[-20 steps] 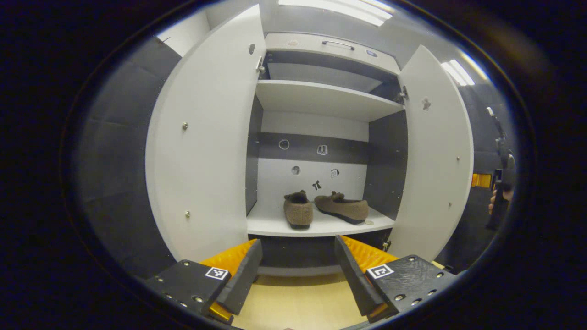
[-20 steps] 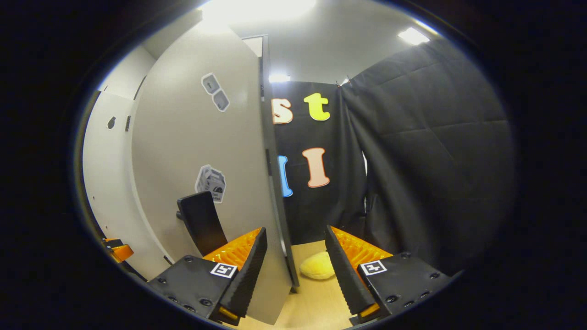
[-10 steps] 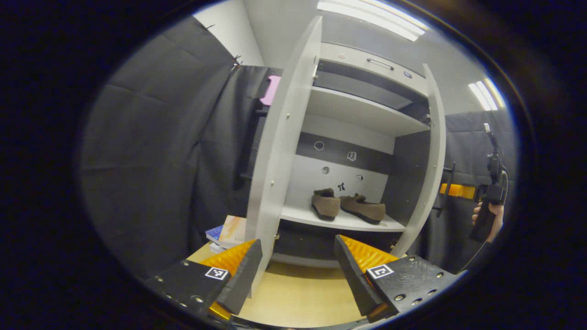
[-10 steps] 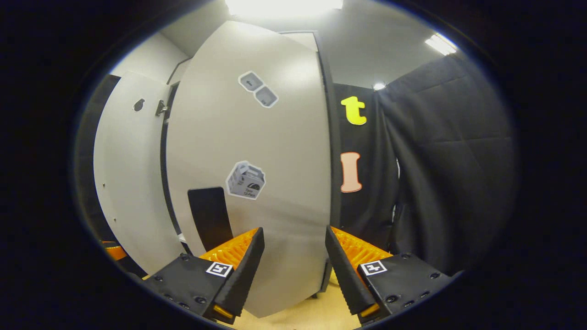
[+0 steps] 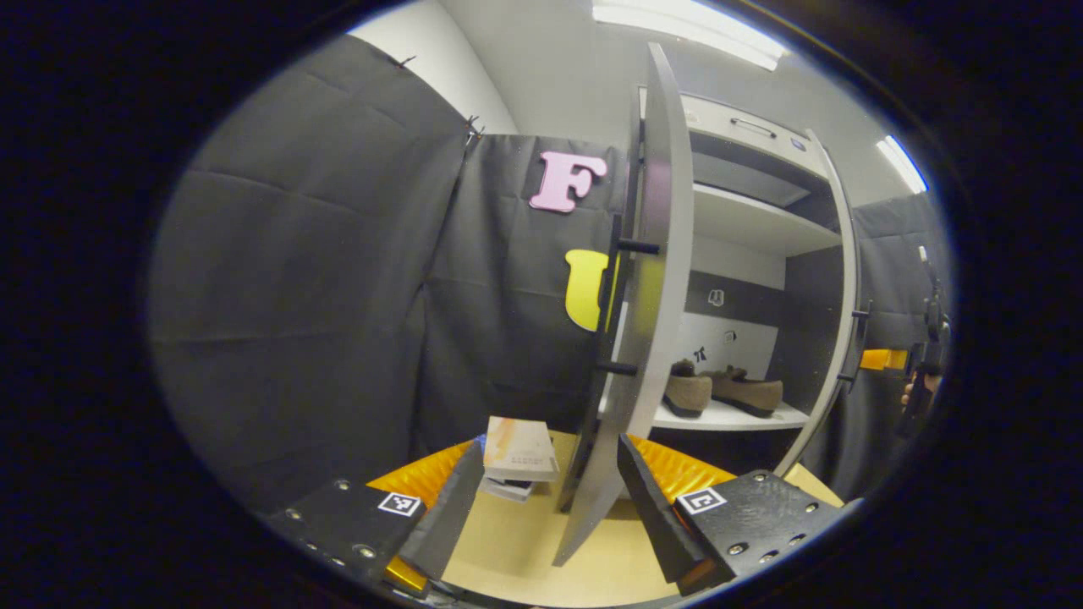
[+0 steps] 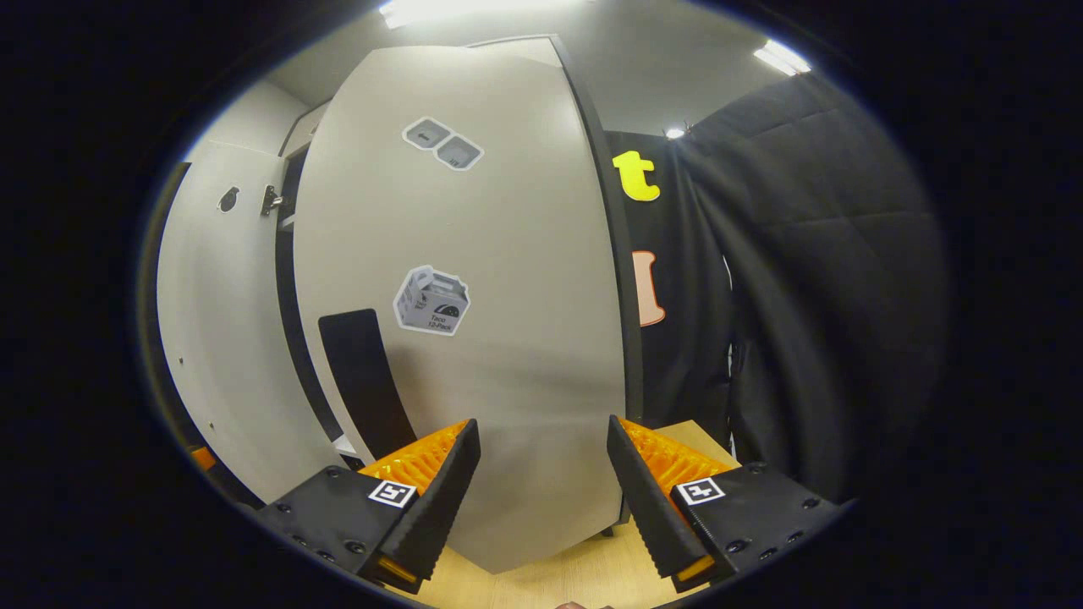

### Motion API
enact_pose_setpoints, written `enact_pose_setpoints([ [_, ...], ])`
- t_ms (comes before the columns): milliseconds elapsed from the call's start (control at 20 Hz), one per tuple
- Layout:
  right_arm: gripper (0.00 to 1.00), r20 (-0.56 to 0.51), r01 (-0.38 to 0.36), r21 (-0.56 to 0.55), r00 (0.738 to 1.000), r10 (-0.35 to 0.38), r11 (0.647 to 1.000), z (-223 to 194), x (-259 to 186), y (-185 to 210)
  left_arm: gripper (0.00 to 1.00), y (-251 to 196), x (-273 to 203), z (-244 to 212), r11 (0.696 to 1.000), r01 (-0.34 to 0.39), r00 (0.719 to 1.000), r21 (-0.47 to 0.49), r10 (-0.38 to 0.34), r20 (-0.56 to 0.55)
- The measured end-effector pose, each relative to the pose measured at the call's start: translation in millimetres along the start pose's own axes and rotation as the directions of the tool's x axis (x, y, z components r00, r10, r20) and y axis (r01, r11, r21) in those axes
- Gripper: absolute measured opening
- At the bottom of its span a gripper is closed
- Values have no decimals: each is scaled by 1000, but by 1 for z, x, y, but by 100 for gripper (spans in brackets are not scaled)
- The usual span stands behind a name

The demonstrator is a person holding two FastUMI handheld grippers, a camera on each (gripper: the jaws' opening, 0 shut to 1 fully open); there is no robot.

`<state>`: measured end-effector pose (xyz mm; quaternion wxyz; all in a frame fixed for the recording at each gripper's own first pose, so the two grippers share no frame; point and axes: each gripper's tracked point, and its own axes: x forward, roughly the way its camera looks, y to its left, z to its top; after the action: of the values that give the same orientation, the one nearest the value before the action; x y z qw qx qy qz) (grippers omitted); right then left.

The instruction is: Grab one shoe with the right hand and put it into the shoe cabinet, grab the other shoe with the left hand and put it into the shoe cabinet; then close the right door with the right hand and the left door with the left hand.

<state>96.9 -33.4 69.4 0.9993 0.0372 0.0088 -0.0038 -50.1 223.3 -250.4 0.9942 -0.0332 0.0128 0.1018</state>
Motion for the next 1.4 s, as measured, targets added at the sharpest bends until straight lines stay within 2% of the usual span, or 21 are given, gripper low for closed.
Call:
enact_pose_setpoints([
  [200, 96, 4, 43, -31, 999, -43, 999, -7, -13, -2, 93, 22, 39, 51, 1000, 12, 995, -8, -11, 99],
  [400, 96, 9, 69, -35, 998, -68, 997, -6, -20, 1, 93, 33, 71, 90, 999, 40, 983, 37, -46, 178],
  [500, 96, -8, 86, -30, 996, -86, 996, -9, -23, -1, 93, 24, 83, 98, 992, 110, 975, 56, -119, 185],
  [750, 96, -8, 147, 40, 989, -147, 988, -8, -30, -4, 93, 10, 107, 110, 954, 267, 942, 139, -288, 171],
  [900, 96, -28, 155, 35, 988, -154, 987, -14, -33, 1, 92, 5, 110, 103, 938, 323, 934, 122, -337, 119],
  [950, 96, -27, 157, 23, 987, -156, 987, -14, -33, 2, 96, 4, 110, 103, 935, 335, 931, 118, -347, 111],
  [1000, 96, -25, 158, 10, 987, -158, 987, -16, -33, 3, 93, 3, 110, 101, 933, 343, 930, 111, -354, 102],
  [1150, 96, -18, 142, -7, 990, -142, 990, -19, -30, 8, 93, 2, 111, 97, 933, 348, 931, 89, -355, 86],
  [1400, 96, -25, 92, -25, 995, -92, 995, -29, -17, 9, 93, 9, 115, 95, 949, 304, 949, 86, -309, 62],
])
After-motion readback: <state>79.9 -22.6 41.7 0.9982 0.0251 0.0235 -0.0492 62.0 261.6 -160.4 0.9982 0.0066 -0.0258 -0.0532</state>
